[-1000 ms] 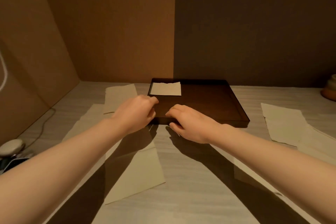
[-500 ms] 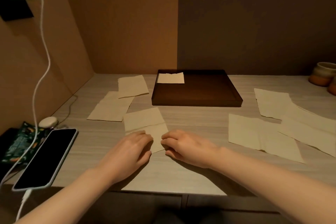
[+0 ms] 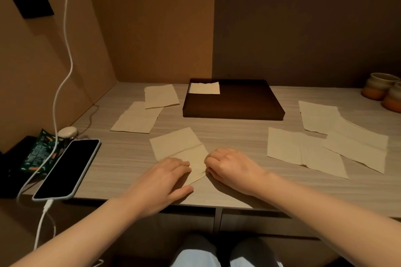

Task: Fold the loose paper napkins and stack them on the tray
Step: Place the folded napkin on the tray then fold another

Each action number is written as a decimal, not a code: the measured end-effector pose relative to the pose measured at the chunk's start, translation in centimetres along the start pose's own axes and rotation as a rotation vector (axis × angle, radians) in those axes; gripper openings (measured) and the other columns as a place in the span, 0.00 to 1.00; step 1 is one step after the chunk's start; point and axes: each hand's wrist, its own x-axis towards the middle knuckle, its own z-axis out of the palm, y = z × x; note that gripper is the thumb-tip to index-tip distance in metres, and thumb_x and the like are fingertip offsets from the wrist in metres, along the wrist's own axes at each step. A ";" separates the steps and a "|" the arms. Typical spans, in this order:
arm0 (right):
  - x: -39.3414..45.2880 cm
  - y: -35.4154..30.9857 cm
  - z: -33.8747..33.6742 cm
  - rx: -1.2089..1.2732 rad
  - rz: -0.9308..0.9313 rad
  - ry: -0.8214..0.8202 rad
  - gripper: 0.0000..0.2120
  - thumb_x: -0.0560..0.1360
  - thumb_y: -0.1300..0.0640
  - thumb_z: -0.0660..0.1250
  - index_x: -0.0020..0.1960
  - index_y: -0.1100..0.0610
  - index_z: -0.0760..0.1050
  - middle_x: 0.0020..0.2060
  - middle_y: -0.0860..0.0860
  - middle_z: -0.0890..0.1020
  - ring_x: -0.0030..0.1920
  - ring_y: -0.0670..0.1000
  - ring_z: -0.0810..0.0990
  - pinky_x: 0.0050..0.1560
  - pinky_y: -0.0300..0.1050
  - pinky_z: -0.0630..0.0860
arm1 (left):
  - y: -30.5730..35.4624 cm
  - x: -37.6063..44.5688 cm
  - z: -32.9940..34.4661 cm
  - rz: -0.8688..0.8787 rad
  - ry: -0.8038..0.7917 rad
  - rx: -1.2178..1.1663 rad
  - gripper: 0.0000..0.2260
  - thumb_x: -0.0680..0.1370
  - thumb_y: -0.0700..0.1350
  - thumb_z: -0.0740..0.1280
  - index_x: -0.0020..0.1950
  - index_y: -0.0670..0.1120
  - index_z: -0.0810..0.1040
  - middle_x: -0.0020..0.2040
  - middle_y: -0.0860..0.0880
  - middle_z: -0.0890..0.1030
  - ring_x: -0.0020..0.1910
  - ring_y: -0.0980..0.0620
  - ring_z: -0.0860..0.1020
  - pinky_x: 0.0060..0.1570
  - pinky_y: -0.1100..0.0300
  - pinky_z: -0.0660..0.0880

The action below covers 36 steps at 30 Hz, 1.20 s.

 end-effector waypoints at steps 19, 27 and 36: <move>-7.5 -3.3 -2.1 0.077 -0.028 0.026 0.10 0.76 0.55 0.63 0.51 0.56 0.81 0.52 0.52 0.85 0.55 0.51 0.83 0.61 0.54 0.77 | 2.4 -1.6 1.0 0.238 0.015 0.047 0.35 0.65 0.46 0.78 0.70 0.51 0.71 0.68 0.53 0.73 0.66 0.55 0.70 0.63 0.61 0.67; -7.1 -2.0 -5.9 0.648 0.457 0.135 0.08 0.79 0.56 0.64 0.52 0.54 0.81 0.44 0.45 0.83 0.48 0.41 0.80 0.50 0.36 0.77 | 1.8 -1.5 -0.5 -0.034 0.030 -0.404 0.08 0.77 0.46 0.67 0.55 0.55 0.81 0.48 0.59 0.82 0.49 0.62 0.78 0.52 0.58 0.76; -4.5 3.1 -8.4 0.879 0.883 0.336 0.13 0.76 0.51 0.69 0.39 0.59 0.82 0.35 0.54 0.84 0.37 0.51 0.83 0.38 0.43 0.76 | 4.6 1.3 -2.4 -0.366 0.077 -0.934 0.06 0.75 0.46 0.70 0.47 0.45 0.84 0.42 0.48 0.85 0.42 0.49 0.83 0.44 0.51 0.79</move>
